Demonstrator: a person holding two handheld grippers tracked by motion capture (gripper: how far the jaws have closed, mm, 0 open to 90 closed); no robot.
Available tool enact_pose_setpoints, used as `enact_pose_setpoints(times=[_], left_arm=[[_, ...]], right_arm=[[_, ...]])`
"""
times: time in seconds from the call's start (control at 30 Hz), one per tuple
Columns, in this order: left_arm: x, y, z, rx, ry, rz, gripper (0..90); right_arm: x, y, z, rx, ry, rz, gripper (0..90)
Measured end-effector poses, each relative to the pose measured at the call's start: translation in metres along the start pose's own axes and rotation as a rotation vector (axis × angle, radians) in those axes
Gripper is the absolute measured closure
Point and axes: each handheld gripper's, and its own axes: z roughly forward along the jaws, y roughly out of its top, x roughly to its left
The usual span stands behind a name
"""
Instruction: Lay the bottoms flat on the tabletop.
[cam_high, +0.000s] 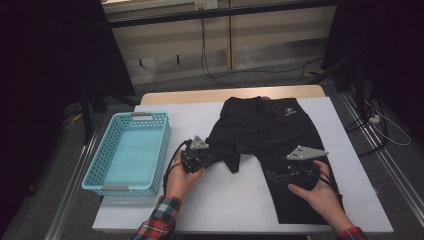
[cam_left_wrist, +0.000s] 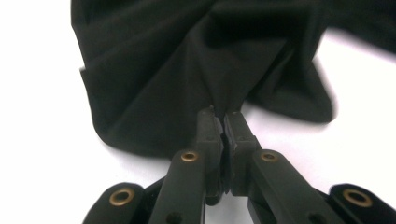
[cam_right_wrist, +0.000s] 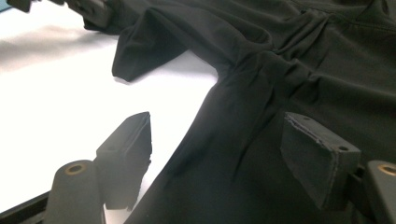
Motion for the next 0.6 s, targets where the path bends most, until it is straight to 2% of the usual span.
enact_pose_setpoints(times=[0.1, 0.2, 0.23, 0.4, 0.47, 0.6], left_arm=[[-0.003, 0.008, -0.012, -0.042, -0.035, -0.007, 86.8], [-0.004, 0.015, -0.02, -0.08, -0.037, -0.001, 86.7], [-0.003, 0.017, -0.022, -0.079, -0.031, 0.013, 86.7], [0.004, 0.017, -0.019, -0.101, -0.016, -0.028, 86.6], [0.009, 0.015, -0.018, -0.099, -0.003, -0.032, 86.5], [0.012, 0.012, -0.018, -0.106, -0.005, -0.061, 86.4]], right_arm=[[0.001, 0.001, -0.002, -0.011, 0.009, 0.004, 25.6], [0.003, 0.003, -0.002, -0.017, 0.019, -0.003, 25.5], [0.005, 0.004, -0.002, -0.02, 0.024, -0.007, 25.3], [0.014, 0.01, 0.005, -0.026, 0.05, -0.034, 25.8], [0.017, 0.013, 0.01, -0.026, 0.062, -0.042, 27.2], [0.023, 0.019, 0.022, -0.017, 0.088, -0.051, 29.0]])
